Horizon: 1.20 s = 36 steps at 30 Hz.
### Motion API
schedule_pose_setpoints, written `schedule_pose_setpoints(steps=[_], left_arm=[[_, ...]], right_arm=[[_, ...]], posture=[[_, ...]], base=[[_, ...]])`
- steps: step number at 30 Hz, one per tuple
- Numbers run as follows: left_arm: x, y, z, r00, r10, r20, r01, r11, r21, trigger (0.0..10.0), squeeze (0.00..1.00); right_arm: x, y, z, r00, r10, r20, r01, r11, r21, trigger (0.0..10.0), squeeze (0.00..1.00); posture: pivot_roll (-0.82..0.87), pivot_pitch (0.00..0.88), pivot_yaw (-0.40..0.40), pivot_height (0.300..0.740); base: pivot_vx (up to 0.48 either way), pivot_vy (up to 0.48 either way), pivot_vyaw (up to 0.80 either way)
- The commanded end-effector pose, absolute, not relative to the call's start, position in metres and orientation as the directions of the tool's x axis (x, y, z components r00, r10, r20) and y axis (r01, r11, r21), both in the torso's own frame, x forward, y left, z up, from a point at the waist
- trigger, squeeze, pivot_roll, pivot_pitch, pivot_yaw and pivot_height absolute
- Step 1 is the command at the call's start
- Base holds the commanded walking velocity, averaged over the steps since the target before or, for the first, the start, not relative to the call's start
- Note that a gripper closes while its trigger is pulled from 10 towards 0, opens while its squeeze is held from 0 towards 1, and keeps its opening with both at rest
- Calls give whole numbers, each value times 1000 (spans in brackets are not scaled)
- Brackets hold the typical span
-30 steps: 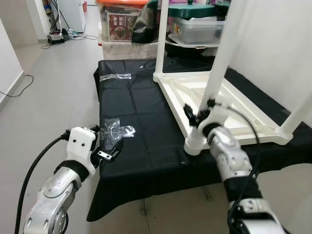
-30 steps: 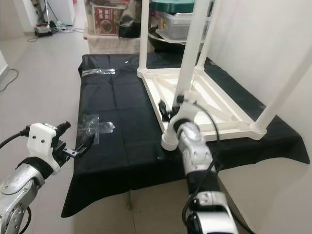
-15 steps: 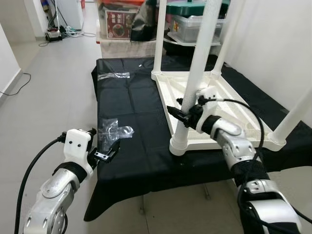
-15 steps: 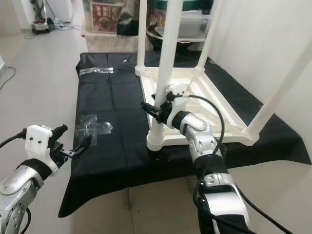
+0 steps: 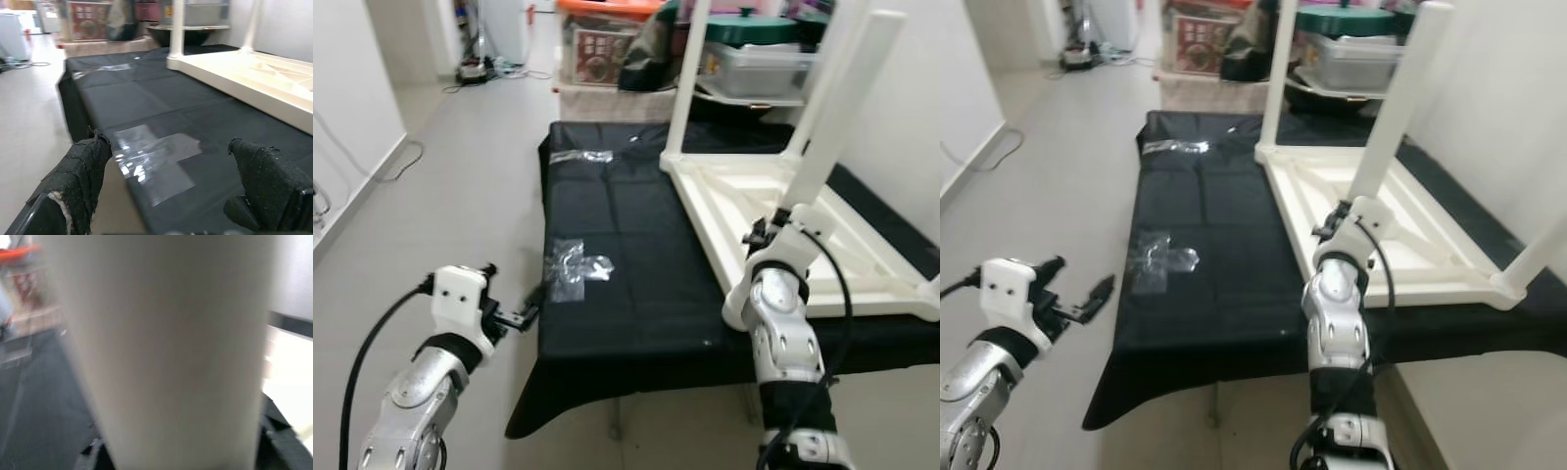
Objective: Building children table
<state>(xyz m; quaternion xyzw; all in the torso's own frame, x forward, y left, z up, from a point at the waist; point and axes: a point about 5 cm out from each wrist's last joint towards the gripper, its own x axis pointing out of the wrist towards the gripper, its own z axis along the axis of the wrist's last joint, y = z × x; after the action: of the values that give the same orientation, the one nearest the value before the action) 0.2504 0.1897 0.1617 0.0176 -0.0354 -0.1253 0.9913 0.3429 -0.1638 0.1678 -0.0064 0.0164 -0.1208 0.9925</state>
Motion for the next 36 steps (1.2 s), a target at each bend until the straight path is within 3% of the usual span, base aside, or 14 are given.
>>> schedule_pose_setpoints(steps=[1, 6, 7, 11, 14, 19, 20, 23, 24, 25, 29, 30, 33, 36], left_arm=[[251, 188, 160, 962, -266, 66, 264, 964, 36, 10000, 0], [252, 188, 159, 962, -263, 67, 262, 965, 29, 10000, 0], [251, 188, 159, 963, -261, 72, 261, 965, 17, 10000, 0], [251, 189, 159, 962, -262, 80, 263, 965, -5, 10000, 0], [253, 189, 159, 959, -272, 85, 274, 962, -15, 10000, 0], [254, 189, 159, 959, -268, 86, 271, 963, -15, 10000, 0], [254, 189, 159, 960, -265, 86, 267, 964, -14, 10000, 0], [254, 189, 159, 961, -263, 86, 265, 964, -14, 10000, 0], [253, 189, 159, 961, -262, 86, 264, 965, -12, 10000, 0], [253, 190, 159, 962, -260, 85, 262, 965, -10, 10000, 0], [252, 190, 160, 962, -261, 84, 262, 965, -9, 10000, 0], [252, 190, 160, 962, -261, 84, 263, 965, -9, 10000, 0], [252, 190, 160, 962, -261, 84, 263, 965, -9, 10000, 0], [251, 190, 161, 961, -263, 87, 265, 964, -10, 10000, 0]], right_arm=[[343, -151, 150, 985, -133, -112, 133, 991, -9, 10000, 1000], [358, -138, 172, 998, 62, 15, -63, 995, 79, 10000, 1000], [364, -131, 189, 979, 185, 86, -193, 977, 91, 10000, 0], [365, -119, 210, 841, 517, 159, -530, 847, 51, 10000, 0], [347, -109, 202, 621, 778, 99, -781, 624, -9, 10000, 0], [346, -91, 176, 564, 826, 15, -826, 564, -12, 9255, 0], [353, -88, 174, 622, 783, 14, -783, 622, -12, 6431, 0], [359, -87, 172, 651, 759, 18, -759, 652, -10, 6431, 0], [364, -87, 173, 680, 733, 28, -733, 680, -8, 2157, 0], [371, -90, 175, 743, 669, 40, -669, 743, -1, 0, 0], [379, -98, 176, 825, 565, 26, -565, 825, 9, 0, 0], [387, -118, 172, 938, 346, -14, -345, 937, 45, 0, 0], [387, -118, 172, 938, 346, -14, -345, 937, 45, 0, 0], [372, -178, 149, 965, -234, -119, 233, 972, -25, 0, 0]], posture=[[115, 0, -101, 740], [127, 0, -110, 740], [127, 0, -110, 740], [125, 0, -107, 740], [135, 0, -112, 740], [149, 0, -121, 740], [159, 0, -125, 740], [159, 0, -125, 740], [163, 0, -126, 740], [163, 0, -126, 740], [157, 0, -121, 740], [148, 0, -118, 740], [148, 0, -118, 740], [134, 0, -114, 740]], base=[[0, 0, 0], [0, 0, 0], [0, 0, 0], [0, 0, 0], [0, 0, 0], [0, 0, 0], [0, 0, 0], [0, 0, 0], [0, 0, 0], [0, 0, 0], [0, 0, 0], [0, 0, 0], [0, 0, 0], [0, 0, 0]])
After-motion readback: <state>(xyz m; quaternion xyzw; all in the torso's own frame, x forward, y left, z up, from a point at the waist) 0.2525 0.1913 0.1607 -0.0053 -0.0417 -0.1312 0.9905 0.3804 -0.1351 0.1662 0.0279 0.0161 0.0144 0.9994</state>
